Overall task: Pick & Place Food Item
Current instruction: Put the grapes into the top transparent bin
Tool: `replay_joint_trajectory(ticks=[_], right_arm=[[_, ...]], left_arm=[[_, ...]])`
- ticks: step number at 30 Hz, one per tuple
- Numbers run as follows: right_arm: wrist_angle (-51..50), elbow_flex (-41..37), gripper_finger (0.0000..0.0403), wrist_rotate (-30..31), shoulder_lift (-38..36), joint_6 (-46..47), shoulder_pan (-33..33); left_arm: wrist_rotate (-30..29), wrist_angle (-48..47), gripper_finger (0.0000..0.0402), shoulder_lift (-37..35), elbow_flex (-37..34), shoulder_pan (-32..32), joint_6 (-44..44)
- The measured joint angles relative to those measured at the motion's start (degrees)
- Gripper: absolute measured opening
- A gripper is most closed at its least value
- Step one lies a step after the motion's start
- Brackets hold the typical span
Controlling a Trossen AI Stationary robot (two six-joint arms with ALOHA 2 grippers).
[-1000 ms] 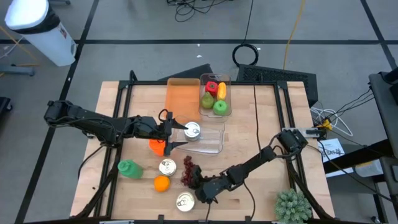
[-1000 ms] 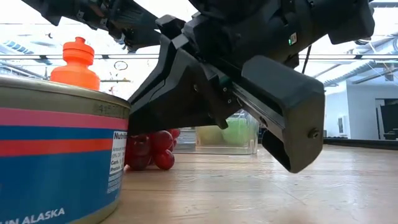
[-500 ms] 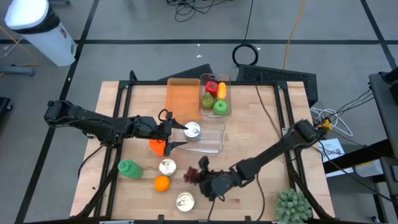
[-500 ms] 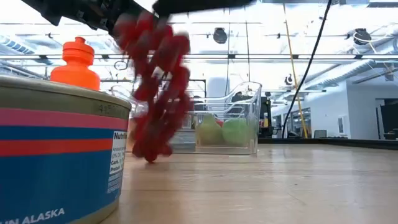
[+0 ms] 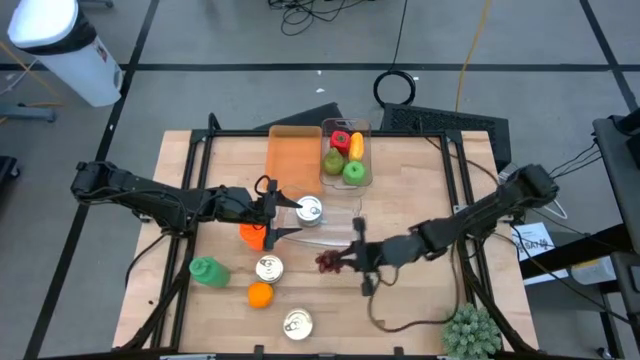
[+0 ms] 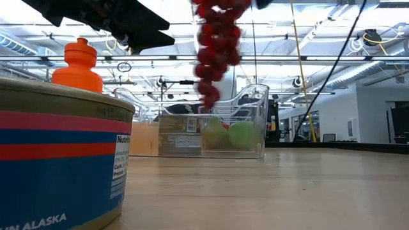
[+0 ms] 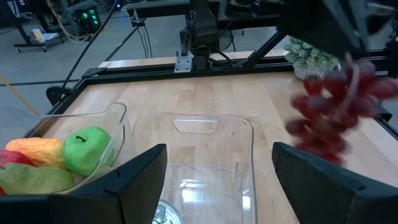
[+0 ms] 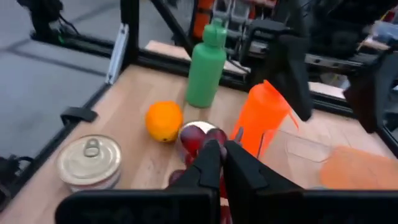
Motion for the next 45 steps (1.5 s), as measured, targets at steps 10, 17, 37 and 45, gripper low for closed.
replay_joint_trajectory(ticks=[10,17,37,45], right_arm=[[23.4,-22.2,0.0,-3.4,-15.2,0.0,3.3],[31.0,-31.6,0.0,-4.5,-21.0,0.1,1.1],[33.8,-33.0,0.0,-4.3,-21.5,1.3,0.1],[34.0,-33.0,0.0,-1.8,-21.4,1.2,0.1]], left_arm=[[0.0,0.0,0.0301,0.0,0.0,0.0,0.0],[0.0,0.0,0.0301,0.0,0.0,0.0,0.0],[0.0,0.0,0.0301,0.0,0.0,0.0,0.0],[0.0,0.0,0.0301,0.0,0.0,0.0,0.0]])
